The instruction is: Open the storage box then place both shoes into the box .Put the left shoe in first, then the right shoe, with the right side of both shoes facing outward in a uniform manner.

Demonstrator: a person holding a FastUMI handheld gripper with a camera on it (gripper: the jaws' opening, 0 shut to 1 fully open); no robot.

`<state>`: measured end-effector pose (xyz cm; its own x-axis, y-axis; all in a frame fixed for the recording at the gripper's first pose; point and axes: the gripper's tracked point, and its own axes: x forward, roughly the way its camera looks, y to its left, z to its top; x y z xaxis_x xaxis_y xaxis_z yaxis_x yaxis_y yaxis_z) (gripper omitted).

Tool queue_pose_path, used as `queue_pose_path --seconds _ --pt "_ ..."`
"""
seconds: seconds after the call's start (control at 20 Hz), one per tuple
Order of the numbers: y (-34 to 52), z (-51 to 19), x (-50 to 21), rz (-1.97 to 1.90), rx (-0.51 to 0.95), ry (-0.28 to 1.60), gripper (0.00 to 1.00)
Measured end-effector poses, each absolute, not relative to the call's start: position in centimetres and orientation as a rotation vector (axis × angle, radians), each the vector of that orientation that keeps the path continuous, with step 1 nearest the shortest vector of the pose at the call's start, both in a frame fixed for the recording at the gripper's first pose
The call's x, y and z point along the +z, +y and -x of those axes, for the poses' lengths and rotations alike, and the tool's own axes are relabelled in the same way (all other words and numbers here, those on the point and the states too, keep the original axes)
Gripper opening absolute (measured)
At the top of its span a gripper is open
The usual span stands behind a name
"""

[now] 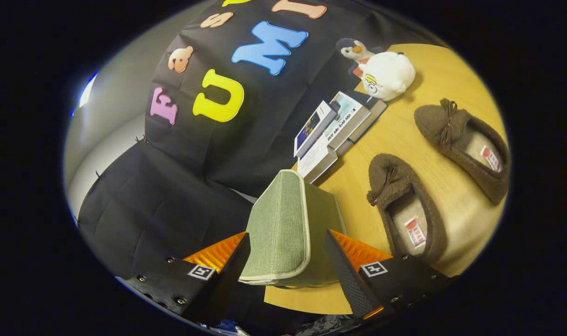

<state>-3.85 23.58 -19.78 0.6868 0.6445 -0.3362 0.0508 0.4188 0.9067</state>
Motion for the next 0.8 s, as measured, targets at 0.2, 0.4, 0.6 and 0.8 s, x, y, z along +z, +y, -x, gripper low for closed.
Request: queue_pose_path --seconds 0.2,0.4,0.6,0.8 --pt "24.6 4.1 -21.0 -1.206 0.410 0.800 0.97" --pt "25.7 4.0 -22.0 -1.287 0.408 0.842 0.97" --pt "27.2 3.6 -22.6 -1.370 0.418 0.882 0.97" --pt "28.1 3.8 -23.1 -1.424 0.423 0.917 0.95"
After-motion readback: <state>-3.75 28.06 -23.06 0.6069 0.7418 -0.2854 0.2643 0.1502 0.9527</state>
